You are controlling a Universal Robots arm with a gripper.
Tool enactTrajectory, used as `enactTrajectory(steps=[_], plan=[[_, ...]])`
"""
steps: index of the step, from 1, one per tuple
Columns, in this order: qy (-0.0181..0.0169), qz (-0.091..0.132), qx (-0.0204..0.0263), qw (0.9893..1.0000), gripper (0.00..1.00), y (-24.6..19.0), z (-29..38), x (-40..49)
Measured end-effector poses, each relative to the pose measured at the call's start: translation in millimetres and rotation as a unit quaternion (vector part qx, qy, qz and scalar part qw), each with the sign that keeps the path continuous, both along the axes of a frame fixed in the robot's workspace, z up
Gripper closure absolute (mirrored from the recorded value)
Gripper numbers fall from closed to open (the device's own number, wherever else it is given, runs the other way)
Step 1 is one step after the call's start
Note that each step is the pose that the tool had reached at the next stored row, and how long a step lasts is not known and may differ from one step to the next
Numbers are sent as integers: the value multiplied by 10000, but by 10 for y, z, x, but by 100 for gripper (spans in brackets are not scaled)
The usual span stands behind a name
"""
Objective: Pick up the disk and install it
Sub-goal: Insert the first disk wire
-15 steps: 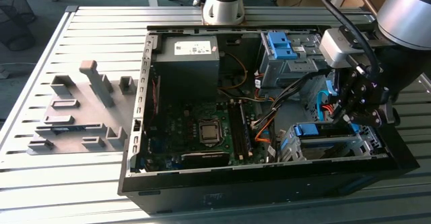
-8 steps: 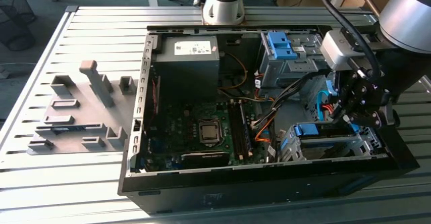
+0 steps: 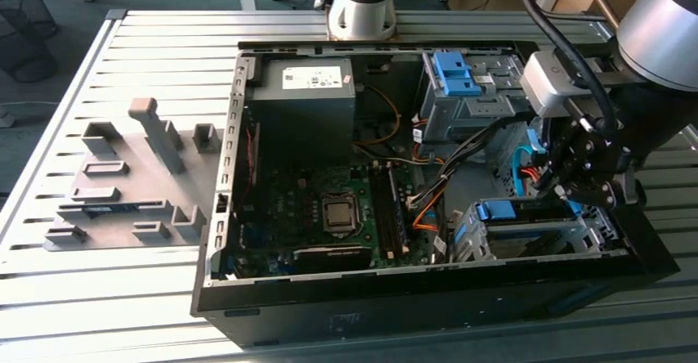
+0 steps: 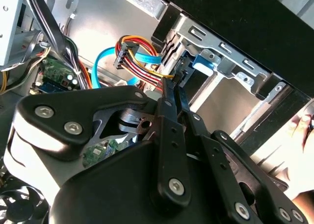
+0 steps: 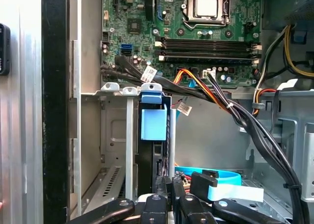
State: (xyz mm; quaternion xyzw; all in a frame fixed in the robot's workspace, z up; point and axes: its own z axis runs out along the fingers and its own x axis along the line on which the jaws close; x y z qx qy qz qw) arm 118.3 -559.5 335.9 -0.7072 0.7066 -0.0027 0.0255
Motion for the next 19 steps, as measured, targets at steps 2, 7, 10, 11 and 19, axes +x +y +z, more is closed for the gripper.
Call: enactTrajectory(steps=[2,7,10,11,19], plan=[[0,0,-1,10000,84,-4,0,0],[0,0,-38,10000,84,-10,-3,0],[0,0,-85,10000,84,-12,-6,0],[0,1,-94,10000,84,-12,-5,0],[0,-1,-95,10000,84,-12,-8,0]])
